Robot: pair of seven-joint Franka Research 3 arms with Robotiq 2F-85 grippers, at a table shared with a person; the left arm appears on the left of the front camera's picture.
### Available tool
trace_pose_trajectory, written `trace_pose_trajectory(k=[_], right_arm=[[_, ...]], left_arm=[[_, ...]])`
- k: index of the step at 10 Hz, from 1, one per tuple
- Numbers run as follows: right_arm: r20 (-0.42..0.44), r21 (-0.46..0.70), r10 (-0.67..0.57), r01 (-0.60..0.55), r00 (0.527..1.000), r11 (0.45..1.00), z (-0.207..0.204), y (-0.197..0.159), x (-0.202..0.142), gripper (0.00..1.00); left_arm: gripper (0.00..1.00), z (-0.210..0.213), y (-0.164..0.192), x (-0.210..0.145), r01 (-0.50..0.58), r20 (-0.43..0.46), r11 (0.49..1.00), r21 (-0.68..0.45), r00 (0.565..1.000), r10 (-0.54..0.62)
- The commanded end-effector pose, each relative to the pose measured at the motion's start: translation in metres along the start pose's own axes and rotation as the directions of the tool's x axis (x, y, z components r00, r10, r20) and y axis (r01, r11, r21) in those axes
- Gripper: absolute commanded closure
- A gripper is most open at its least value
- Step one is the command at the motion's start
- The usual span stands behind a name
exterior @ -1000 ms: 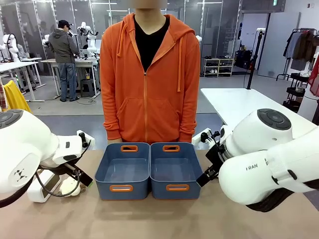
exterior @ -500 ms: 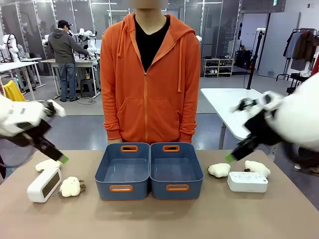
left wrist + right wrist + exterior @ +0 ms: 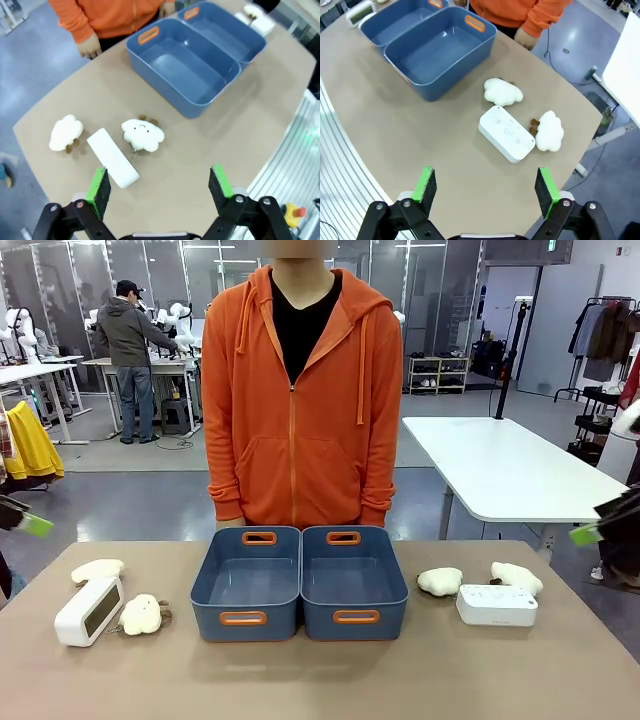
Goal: Sort the digital clocks into the basket.
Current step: Pick up the Digital clock from the table and place it into the empty Plastic storage basket.
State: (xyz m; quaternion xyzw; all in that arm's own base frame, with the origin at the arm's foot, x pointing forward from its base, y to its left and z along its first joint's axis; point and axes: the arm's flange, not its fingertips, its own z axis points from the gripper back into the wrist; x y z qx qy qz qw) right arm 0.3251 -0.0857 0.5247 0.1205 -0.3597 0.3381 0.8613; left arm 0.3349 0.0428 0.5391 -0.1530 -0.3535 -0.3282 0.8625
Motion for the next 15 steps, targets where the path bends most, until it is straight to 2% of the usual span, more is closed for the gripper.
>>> trace_pose_trajectory(k=[1, 2, 3, 15], right_arm=[[0.062, 0.045, 0.015, -0.018, 0.998, 0.999, 0.005, -0.001, -0.017, 0.0], [0.075, 0.064, -0.032, 0.027, 0.997, 0.998, 0.001, -0.003, -0.015, 0.0], [0.027, 0.012, -0.003, 0.003, 1.0, 1.0, 0.008, -0.003, -0.006, 0.0], [0.027, 0.012, -0.003, 0.003, 1.0, 1.0, 0.008, -0.003, -0.006, 0.0]], left_arm=[[0.0, -0.001, -0.012, -0.033, 0.033, 0.043, 0.999, -0.037, 0.999, -0.032], [0.0, 0.001, -0.009, -0.032, -0.013, 0.084, 1.0, -0.019, 0.996, 0.014], [0.0, 0.01, 0.006, -0.007, 0.003, 0.032, 1.0, -0.012, 0.999, -0.003], [0.0, 0.01, 0.006, -0.007, 0.003, 0.032, 1.0, -0.012, 0.999, -0.003]])
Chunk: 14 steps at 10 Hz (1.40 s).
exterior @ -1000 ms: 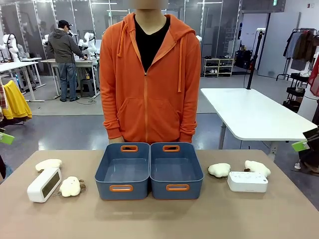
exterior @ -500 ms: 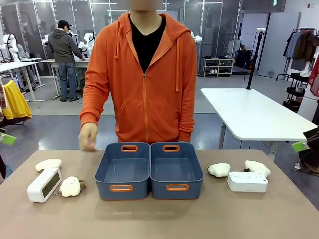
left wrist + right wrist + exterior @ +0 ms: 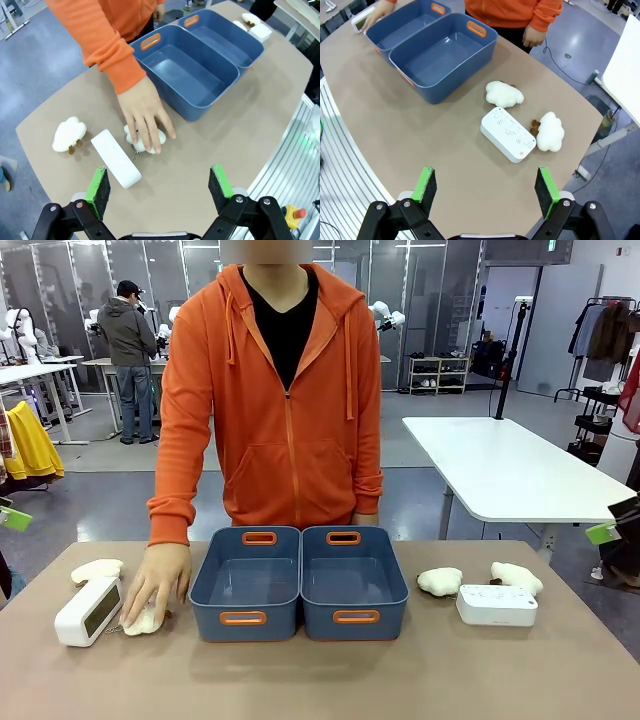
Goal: Sort the digital clocks into the basket.
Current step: Pick up the Digital clock from the table and place it into the empty Plastic storage basket.
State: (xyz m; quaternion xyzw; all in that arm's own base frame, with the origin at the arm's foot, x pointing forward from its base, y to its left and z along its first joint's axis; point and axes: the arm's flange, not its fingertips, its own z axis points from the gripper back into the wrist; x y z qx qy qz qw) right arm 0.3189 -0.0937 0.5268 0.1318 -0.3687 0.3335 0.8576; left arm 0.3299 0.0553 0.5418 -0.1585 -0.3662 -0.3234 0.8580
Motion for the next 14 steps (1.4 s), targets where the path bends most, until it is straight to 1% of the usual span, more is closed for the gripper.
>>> trace_pose_trajectory(k=[1, 14], right_arm=[[0.0, 0.001, 0.008, -0.008, 1.0, 1.0, -0.0007, -0.0013, -0.0005, 0.0], [0.0, 0.001, 0.008, -0.008, 1.0, 1.0, -0.0007, -0.0013, -0.0005, 0.0]], left_arm=[[0.0, -0.0011, 0.0006, -0.0005, 0.008, 0.002, 1.0, -0.013, 1.0, -0.008], [0.0, -0.0011, 0.0006, -0.0005, 0.008, 0.002, 1.0, -0.013, 1.0, -0.008]])
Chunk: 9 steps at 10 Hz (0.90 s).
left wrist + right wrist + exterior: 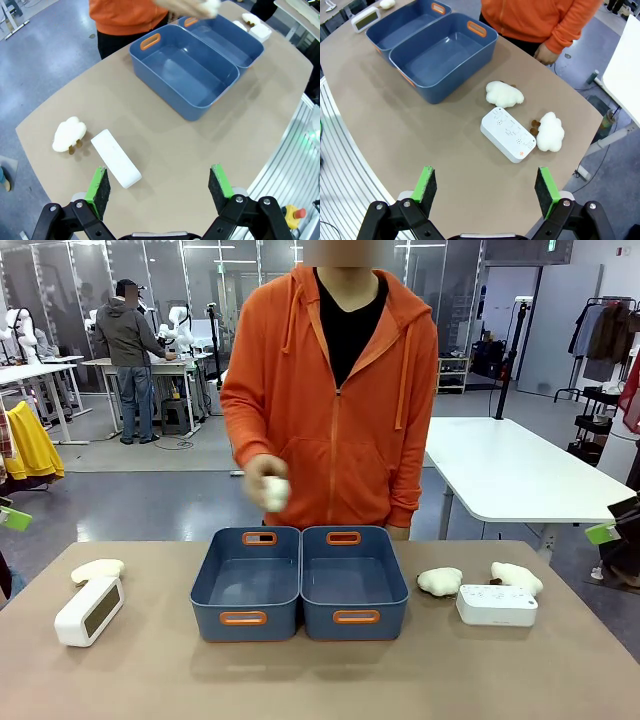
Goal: Sort the digital clocks into the basket.
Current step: Pick up the Digital clock from the table and place it into the empty Plastic storage basket.
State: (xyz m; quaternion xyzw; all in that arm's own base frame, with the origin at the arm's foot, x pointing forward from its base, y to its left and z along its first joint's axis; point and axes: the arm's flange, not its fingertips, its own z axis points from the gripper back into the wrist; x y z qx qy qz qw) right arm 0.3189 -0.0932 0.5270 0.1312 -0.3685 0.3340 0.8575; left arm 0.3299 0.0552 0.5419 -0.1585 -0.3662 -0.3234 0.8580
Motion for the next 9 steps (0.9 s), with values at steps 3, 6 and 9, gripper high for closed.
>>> trace_pose_trajectory(k=[3, 6, 9], right_arm=[[0.0, 0.001, 0.007, -0.007, 1.0, 1.0, -0.001, -0.002, -0.001, 0.0], [0.0, 0.0, 0.0, 0.0, 1.0, 1.0, 0.0, 0.0, 0.0, 0.0], [-0.21, 0.186, 0.434, -0.4, 0.876, 0.897, -0.046, -0.019, 0.033, 0.0]], left_arm=[[0.0, -0.001, 0.001, -0.001, 0.008, 0.002, 1.0, -0.013, 1.0, -0.008], [0.0, -0.001, 0.001, -0.001, 0.008, 0.002, 1.0, -0.013, 1.0, -0.008], [0.0, -0.001, 0.001, -0.001, 0.008, 0.002, 1.0, -0.013, 1.0, -0.008]])
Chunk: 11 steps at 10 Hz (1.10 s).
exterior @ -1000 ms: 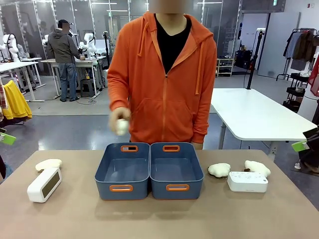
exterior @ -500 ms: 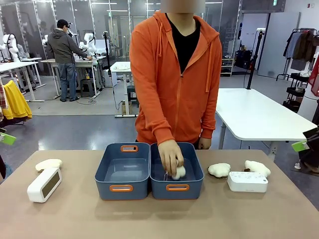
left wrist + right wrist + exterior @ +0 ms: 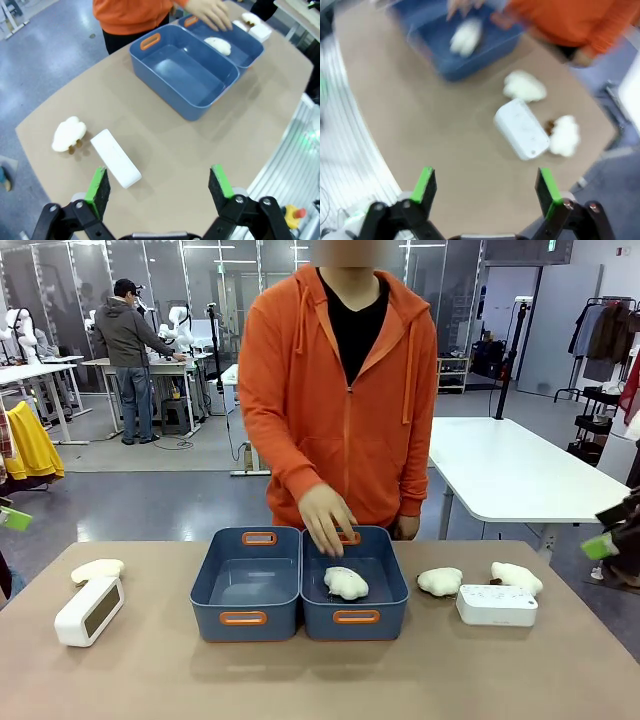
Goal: Sort the digital clocks into the basket.
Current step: Pick up the Digital clock from the table and place it into the empty Plastic storage basket.
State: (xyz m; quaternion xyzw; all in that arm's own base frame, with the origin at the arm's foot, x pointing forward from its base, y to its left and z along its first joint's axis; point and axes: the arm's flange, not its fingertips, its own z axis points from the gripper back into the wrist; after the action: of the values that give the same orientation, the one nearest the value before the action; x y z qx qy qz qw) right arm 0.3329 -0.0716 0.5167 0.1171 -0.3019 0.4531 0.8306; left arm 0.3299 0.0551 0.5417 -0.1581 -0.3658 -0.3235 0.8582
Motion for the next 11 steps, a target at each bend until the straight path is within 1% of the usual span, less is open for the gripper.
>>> trace_pose_trajectory(k=[1, 2, 3, 4, 5, 7, 9, 10, 11], right_arm=[[-0.225, 0.109, 0.321, -0.304, 0.92, 0.946, -0.049, -0.053, 0.042, 0.0], [-0.276, 0.118, 0.344, -0.323, 0.898, 0.939, -0.079, -0.063, 0.057, 0.0], [-0.283, 0.197, 0.386, -0.341, 0.878, 0.919, -0.11, -0.07, 0.062, 0.0], [-0.356, 0.218, 0.424, -0.367, 0.833, 0.904, -0.142, -0.073, 0.06, 0.0], [-0.389, 0.235, 0.444, -0.379, 0.808, 0.895, -0.168, -0.078, 0.058, 0.0], [-0.395, 0.259, 0.447, -0.369, 0.803, 0.892, -0.192, -0.096, 0.056, 0.0], [-0.414, 0.231, 0.436, -0.372, 0.799, 0.899, -0.218, -0.104, 0.043, 0.0], [-0.411, 0.221, 0.447, -0.389, 0.794, 0.894, -0.235, -0.111, 0.036, 0.0], [-0.396, 0.245, 0.458, -0.39, 0.796, 0.888, -0.245, -0.113, 0.033, 0.0]], left_arm=[[0.0, -0.001, 0.001, -0.001, 0.008, 0.003, 1.0, -0.014, 1.0, -0.008], [0.0, -0.001, 0.001, -0.001, 0.008, 0.003, 1.0, -0.014, 1.0, -0.008], [0.0, -0.001, 0.001, -0.001, 0.008, 0.003, 1.0, -0.014, 1.0, -0.008], [0.0, -0.001, 0.001, -0.001, 0.008, 0.003, 1.0, -0.014, 1.0, -0.008], [0.0, -0.001, 0.001, -0.001, 0.008, 0.003, 1.0, -0.014, 1.0, -0.008], [0.0, -0.001, 0.001, -0.001, 0.008, 0.003, 1.0, -0.014, 1.0, -0.008], [0.0, -0.001, 0.001, -0.001, 0.008, 0.003, 1.0, -0.014, 1.0, -0.008], [0.0, -0.001, 0.001, -0.001, 0.008, 0.003, 1.0, -0.014, 1.0, -0.008], [0.0, -0.001, 0.001, -0.001, 0.008, 0.003, 1.0, -0.014, 1.0, -0.008]])
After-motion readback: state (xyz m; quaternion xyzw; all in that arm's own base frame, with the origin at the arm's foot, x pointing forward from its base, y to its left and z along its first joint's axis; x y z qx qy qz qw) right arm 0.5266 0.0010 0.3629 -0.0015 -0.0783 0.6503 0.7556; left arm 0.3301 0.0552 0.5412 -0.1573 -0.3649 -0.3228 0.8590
